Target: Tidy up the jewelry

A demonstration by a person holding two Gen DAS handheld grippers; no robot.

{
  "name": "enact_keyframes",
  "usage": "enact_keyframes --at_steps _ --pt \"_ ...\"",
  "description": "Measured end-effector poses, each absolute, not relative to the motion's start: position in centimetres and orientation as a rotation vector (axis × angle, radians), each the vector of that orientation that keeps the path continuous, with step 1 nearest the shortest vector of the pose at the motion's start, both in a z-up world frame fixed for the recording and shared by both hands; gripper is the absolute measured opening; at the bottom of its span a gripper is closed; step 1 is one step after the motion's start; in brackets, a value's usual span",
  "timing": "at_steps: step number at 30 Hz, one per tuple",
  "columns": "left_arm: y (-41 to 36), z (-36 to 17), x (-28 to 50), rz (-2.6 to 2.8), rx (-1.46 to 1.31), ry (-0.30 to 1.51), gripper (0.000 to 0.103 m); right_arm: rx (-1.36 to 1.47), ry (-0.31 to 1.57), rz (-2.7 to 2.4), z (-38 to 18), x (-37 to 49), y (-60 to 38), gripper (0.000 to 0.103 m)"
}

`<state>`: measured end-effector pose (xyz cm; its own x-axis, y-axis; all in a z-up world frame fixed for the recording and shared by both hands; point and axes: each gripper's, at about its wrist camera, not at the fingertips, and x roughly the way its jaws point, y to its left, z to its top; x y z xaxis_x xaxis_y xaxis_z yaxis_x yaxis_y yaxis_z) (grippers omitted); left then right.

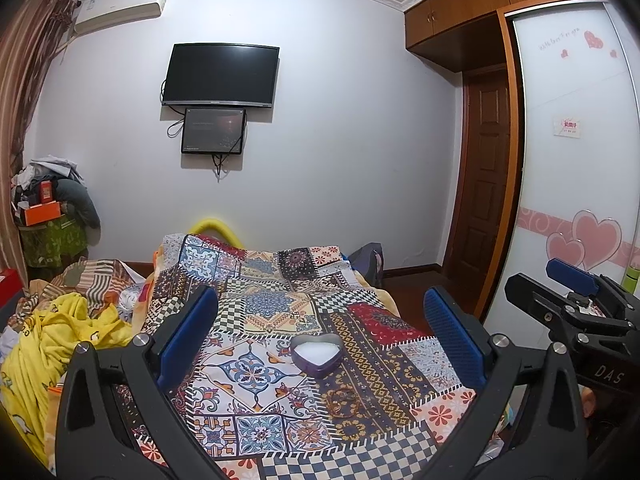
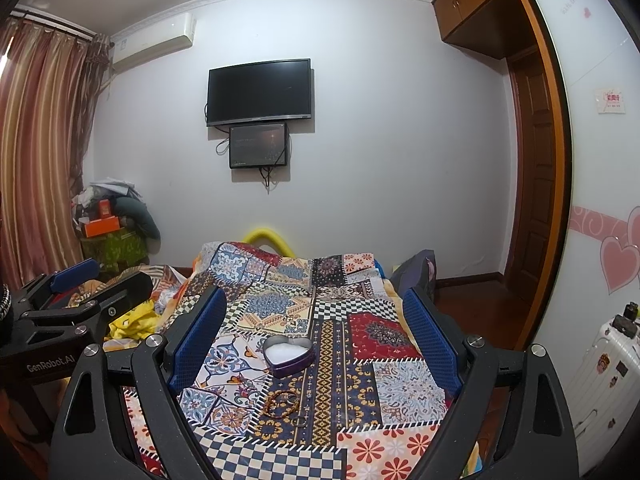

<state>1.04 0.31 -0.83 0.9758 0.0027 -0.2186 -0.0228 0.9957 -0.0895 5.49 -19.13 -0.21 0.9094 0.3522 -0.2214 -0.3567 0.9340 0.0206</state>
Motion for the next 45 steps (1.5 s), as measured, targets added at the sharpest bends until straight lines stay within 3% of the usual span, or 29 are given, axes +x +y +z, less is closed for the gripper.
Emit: enact_keyframes --at_steps 14,25,31,36,45 --pt "0.6 -1.7 2.5 0.026 -0.096 0.252 0.103 -0.023 0.274 0.356 -1.4 7.4 -19.5 0.088" --pt "2.8 -7.1 8.0 0.054 -0.099 0.448 0.103 -0.069 0.409 0.291 -6.7 11.5 -19.9 0.088" --pt "3.5 -11.0 10.7 0.050 -0.100 0.574 0.089 -0.086 0.490 0.284 -8.9 13.0 -20.1 0.087" --pt "3.9 -13.8 12.3 0.022 -0.107 0.681 0.077 -0.084 0.582 0.332 -10.6 14.5 -20.0 0.076" --pt "2.4 -17.3 13.4 -0.051 -0.074 0.824 0.072 -0.088 0.738 0.433 -14.5 16.3 -19.1 0.057"
